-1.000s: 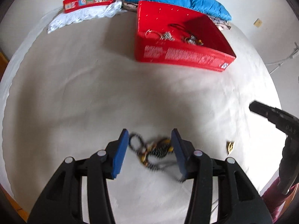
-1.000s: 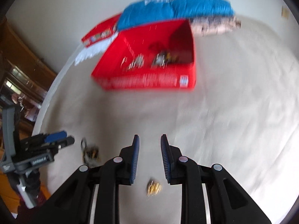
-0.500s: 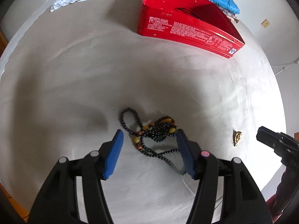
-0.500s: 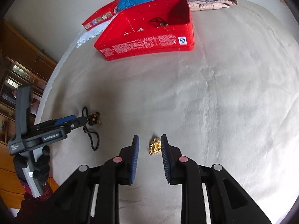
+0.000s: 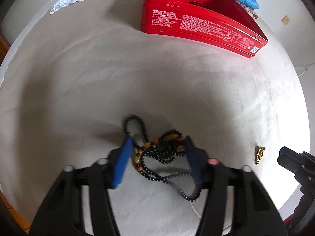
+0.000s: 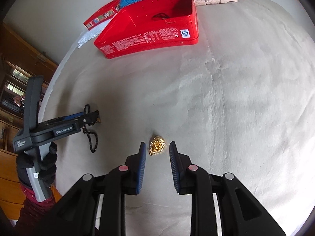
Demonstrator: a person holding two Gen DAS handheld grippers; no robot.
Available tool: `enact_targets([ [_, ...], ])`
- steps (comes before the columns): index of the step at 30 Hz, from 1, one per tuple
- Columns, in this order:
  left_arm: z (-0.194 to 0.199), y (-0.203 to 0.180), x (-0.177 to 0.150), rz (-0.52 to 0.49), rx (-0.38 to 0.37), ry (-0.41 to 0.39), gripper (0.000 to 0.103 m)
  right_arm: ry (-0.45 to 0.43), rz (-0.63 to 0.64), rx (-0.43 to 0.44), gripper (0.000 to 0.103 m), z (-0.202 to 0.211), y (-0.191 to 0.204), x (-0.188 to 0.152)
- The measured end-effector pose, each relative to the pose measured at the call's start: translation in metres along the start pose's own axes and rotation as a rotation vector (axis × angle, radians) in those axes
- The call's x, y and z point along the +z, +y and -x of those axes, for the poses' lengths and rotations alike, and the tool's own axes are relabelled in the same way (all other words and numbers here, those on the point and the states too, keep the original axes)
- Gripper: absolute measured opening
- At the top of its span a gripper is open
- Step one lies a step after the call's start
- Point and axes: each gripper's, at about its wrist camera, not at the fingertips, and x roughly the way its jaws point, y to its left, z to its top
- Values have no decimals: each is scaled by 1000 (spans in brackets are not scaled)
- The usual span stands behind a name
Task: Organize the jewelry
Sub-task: 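Move the left tool to the black bead string while the right tool approaches the gold charm, then grasp the black bead string with the left tool while the right tool grasps the gold charm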
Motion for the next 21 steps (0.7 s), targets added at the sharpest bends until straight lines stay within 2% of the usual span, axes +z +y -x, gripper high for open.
enact_targets([
  [2, 0, -1, -1, -13, -27, 13, 29, 2, -3, 3, 24, -1, -1, -1],
  [7, 5, -4, -7, -34, -63, 15, 20, 12, -14, 13, 26, -5, 0, -1],
  [9, 14, -4, -14, -50, -88, -2, 5, 16, -16, 15, 28, -5, 1, -1],
  [11, 25, -6, -23, -72, -124, -6, 4, 22, -19, 14, 28, -6, 1, -2],
  [15, 38, -13, -41, -137, -123, -28, 4, 31, -24, 15, 28, -8, 2, -3],
  [21, 46, -12, -52, -171, -122, -35, 4, 57, -37, 33, 30, -14, 4, -5],
])
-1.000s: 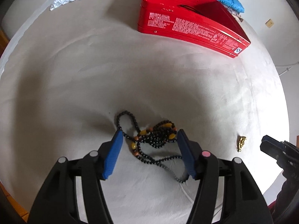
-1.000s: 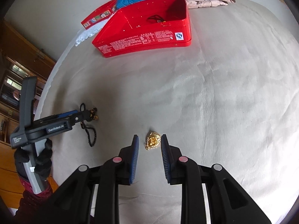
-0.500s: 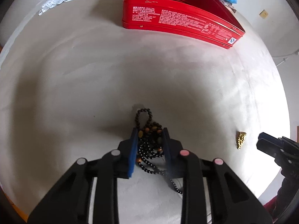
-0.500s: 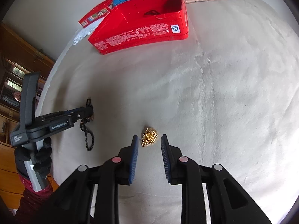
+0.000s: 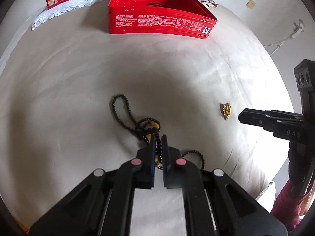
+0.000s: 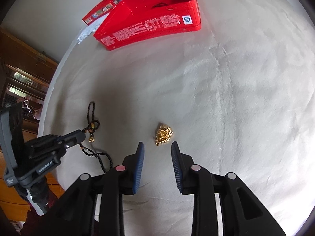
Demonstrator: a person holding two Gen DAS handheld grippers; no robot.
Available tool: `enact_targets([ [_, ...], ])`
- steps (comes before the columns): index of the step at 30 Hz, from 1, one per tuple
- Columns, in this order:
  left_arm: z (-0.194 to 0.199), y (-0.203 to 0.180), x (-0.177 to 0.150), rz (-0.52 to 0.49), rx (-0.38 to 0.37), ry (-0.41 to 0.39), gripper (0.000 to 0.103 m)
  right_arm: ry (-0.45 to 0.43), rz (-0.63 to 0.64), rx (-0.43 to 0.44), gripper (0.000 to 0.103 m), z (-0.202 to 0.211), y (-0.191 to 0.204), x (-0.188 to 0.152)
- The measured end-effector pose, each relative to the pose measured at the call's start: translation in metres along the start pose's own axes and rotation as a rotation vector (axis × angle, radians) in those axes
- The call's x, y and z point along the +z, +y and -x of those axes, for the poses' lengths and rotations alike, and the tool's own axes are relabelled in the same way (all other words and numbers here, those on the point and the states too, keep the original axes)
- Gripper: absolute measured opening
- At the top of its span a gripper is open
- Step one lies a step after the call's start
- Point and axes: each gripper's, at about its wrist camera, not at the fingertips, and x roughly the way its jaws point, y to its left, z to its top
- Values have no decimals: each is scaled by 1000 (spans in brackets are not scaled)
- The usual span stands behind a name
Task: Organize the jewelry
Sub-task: 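Grasp the black bead string with the left tool while the right tool grasps the gold charm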
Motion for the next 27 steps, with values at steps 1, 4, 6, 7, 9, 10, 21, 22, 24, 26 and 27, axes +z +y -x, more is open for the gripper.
enact_targets([
  [1, -1, 1, 0, -2, 8, 5, 4, 2, 0, -8, 31, -1, 1, 1],
  [4, -8, 0, 5, 6, 35, 14, 6, 13, -15, -15, 32, -5, -1, 4],
  [6, -13, 9, 3, 10, 38, 19, 13, 21, -34, -6, 32, -8, -4, 5],
  [7, -13, 11, 2, 13, 37, 21, 20, 26, -36, -7, 32, -10, -4, 6],
  [9, -18, 14, 3, 15, 51, 24, 26, 34, -43, -11, 32, -14, -5, 8],
  [10, -19, 14, 4, 14, 56, 25, 30, 42, -48, -16, 32, -17, -6, 9],
  [21, -39, 6, 11, -5, 57, 58, 26, 52, 61, -169, 29, -35, 23, 12],
  [22, -40, 5, 10, -9, 60, 57, 22, 51, 76, -183, 25, -36, 26, 11],
  [24, -41, 2, 9, -24, 66, 57, 16, 47, 99, -212, 20, -37, 30, 9],
  [26, -39, 0, 7, -32, 73, 50, 11, 44, 112, -222, 19, -37, 31, 8],
  [27, -39, 0, 7, -35, 74, 46, 10, 42, 113, -222, 18, -36, 31, 8],
])
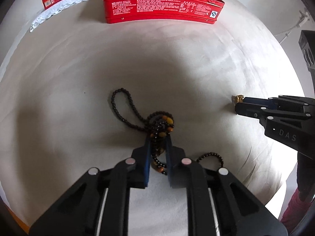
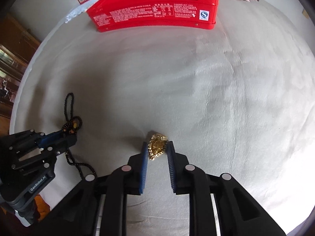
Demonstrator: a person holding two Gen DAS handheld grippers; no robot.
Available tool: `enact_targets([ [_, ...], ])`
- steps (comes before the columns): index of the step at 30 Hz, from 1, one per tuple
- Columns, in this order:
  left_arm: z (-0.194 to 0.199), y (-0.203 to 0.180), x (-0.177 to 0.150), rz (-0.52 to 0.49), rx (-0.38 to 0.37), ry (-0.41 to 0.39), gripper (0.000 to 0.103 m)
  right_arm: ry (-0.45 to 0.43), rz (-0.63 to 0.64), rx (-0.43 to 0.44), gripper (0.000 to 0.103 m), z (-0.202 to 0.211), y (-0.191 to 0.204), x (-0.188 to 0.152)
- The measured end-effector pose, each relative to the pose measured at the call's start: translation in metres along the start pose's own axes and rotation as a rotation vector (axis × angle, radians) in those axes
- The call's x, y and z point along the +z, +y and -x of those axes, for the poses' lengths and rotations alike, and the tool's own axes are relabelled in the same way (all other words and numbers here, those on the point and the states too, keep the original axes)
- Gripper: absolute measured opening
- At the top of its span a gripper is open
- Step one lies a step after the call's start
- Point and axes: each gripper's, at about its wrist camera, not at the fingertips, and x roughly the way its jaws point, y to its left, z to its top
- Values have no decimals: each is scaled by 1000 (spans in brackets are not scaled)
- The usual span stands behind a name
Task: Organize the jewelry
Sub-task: 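Grasp the black bead string with the left tool while the right tool grasps the gold charm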
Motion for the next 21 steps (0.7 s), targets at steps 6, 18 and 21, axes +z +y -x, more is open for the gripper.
enact_targets([
  [6, 16, 8, -12, 5, -31, -19, 7, -17, -6, 15, 17, 9, -3, -1],
  [18, 72, 15, 2, 21, -64, -189, 7, -74, -18, 73, 17, 43, -17, 4],
  [21, 86, 14, 9, 23, -65, -228, 7, -91, -17, 83, 17, 53, -19, 5],
])
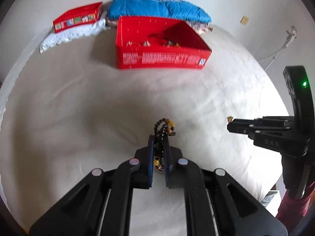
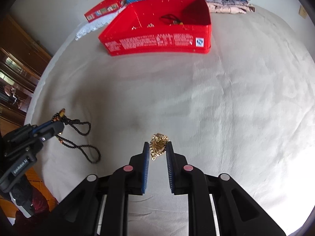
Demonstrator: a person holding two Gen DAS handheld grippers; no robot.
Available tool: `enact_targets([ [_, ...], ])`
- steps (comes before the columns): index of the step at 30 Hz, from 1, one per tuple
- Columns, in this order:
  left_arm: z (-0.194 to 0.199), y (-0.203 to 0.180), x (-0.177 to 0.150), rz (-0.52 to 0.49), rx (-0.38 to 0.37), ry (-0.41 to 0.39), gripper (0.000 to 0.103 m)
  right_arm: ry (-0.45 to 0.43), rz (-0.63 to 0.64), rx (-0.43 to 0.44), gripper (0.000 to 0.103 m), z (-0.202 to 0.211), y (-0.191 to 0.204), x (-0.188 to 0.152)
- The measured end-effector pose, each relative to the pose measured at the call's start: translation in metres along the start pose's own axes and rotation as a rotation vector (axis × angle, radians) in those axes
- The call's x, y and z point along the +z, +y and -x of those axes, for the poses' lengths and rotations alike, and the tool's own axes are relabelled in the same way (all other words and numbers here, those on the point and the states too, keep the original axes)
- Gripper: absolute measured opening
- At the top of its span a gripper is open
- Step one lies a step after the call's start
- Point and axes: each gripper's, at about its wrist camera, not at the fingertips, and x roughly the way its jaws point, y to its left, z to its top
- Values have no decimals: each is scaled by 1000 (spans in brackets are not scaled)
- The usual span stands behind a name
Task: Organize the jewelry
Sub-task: 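Grasp the black bead string with the left tool while the right tool grasps the gold charm, then carry the bead string and gold charm into the red box and open both tools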
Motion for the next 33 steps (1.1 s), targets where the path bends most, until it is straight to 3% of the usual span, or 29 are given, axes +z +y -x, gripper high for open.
enact_targets([
  [19, 19, -5, 38, -11, 69, -145, 7, -109, 24, -5, 17, 36, 11, 30],
  [33, 26, -6, 60, -17, 77, -212, 7, -167, 36, 14, 17, 46, 13, 55],
])
